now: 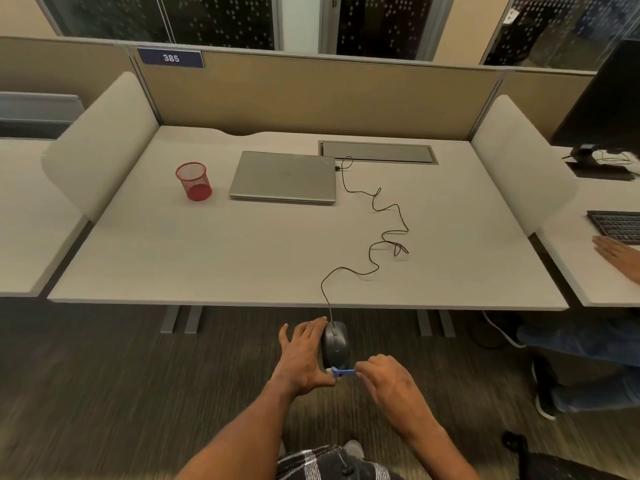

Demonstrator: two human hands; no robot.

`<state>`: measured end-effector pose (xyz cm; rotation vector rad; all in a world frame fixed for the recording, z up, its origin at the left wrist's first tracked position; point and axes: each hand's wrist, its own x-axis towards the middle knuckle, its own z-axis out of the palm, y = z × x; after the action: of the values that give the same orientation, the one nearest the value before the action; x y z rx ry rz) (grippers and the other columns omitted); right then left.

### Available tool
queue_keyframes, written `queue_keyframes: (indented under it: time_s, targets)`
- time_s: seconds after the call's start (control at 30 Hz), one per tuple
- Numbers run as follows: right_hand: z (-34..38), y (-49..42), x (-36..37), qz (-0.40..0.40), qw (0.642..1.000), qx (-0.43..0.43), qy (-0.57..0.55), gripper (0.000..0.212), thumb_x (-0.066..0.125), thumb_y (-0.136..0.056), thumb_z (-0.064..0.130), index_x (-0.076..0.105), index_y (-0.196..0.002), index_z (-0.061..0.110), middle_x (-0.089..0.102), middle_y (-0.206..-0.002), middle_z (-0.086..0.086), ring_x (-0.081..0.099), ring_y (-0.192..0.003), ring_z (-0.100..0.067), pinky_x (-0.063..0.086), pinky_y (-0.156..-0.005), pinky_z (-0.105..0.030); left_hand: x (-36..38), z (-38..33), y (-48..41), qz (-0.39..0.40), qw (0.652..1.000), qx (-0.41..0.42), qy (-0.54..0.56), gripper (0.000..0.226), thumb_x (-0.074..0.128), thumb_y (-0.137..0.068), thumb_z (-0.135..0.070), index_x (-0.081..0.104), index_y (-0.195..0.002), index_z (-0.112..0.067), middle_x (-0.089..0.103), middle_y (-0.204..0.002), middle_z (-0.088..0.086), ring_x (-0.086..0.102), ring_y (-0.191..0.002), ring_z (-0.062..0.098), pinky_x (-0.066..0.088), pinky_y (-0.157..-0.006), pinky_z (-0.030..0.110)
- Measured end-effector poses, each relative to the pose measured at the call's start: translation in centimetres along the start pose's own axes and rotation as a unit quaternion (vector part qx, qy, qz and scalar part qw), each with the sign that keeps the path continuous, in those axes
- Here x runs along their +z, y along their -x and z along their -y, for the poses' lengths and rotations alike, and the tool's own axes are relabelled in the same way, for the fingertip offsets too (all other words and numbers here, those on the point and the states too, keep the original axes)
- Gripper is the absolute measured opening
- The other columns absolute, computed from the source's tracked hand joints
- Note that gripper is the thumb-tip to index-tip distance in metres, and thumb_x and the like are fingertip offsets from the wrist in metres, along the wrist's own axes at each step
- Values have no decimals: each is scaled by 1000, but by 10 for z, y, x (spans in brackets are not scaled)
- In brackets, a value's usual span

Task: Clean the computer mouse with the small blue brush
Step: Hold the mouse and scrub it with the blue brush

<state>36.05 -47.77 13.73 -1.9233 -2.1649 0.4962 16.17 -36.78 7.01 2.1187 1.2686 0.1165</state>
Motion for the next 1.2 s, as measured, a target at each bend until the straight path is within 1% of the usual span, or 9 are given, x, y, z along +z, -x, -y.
queue_keyframes:
  time_s: [0.2,0.27,0.37,0.53,0.73,0.87,0.97,1.13,1.2]
  targets:
    - [-20,5,-10,-25,998,60,-10,23,48,-108,29,68,-118,28,65,-108,8,57,-98,-6,48,-91,-24,-1,1,1,-4,1000,0,2,125,73,-65,-78,10,-162,-32,22,-168,-7,11,-157,19,-13,-124,64]
    - [-17,1,-17,-67,991,97,-67,17,56,-105,21,71,-113,23,68,-102,6,61,-93,-5,54,-86,-26,-1,1,1,-6,1000,0,3,125,75,-65,-77,10,-162,-33,23,-167,-7,12,-157,18,-13,-124,63]
    - [-12,-3,-21,-149,964,127,-178,15,67,-98,15,72,-108,25,70,-96,13,66,-89,1,57,-80,-18,1,2,2,-7,1000,2,-1,124,74,-65,-75,9,-162,-32,23,-167,-7,12,-156,17,-13,-124,63]
    - [-8,-13,-23,-49,970,122,-204,9,69,-97,20,73,-102,27,69,-90,14,66,-86,-1,55,-77,-16,1,1,2,-6,1000,-1,-2,126,65,-62,-84,9,-163,-31,22,-168,-7,12,-157,17,-11,-124,64]
    - [-13,-12,-20,-142,967,143,-157,12,67,-98,14,69,-101,25,66,-91,12,65,-83,-3,60,-76,-24,1,1,3,-7,1000,-3,-6,125,73,-65,-78,7,-162,-34,20,-168,-8,10,-157,18,-13,-124,63]
    - [-4,-21,-22,-112,956,137,-234,12,72,-95,21,69,-99,31,68,-89,15,66,-92,2,56,-76,-12,1,0,3,-5,1000,3,-27,124,74,-66,-73,5,-162,-34,19,-168,-7,8,-157,17,-13,-124,64]
    - [-2,-28,-23,-73,965,145,-204,11,73,-95,22,67,-97,31,67,-86,13,67,-85,-2,56,-71,-14,2,0,3,-5,999,13,-36,124,74,-67,-72,5,-162,-34,19,-167,-7,7,-157,17,-13,-124,64]
    - [-2,-36,-32,-129,969,143,-156,5,68,-98,20,68,-99,25,66,-85,12,64,-77,-1,50,-66,-11,2,0,4,-5,999,19,-34,123,72,-66,-74,6,-161,-35,20,-166,-8,8,-157,17,-14,-124,65]
    - [2,-41,-35,-87,969,145,-181,6,70,-97,24,70,-99,29,67,-86,15,66,-79,1,52,-69,-11,2,2,4,-5,999,21,-39,123,73,-67,-73,5,-162,-33,19,-167,-8,7,-157,17,-13,-124,65]
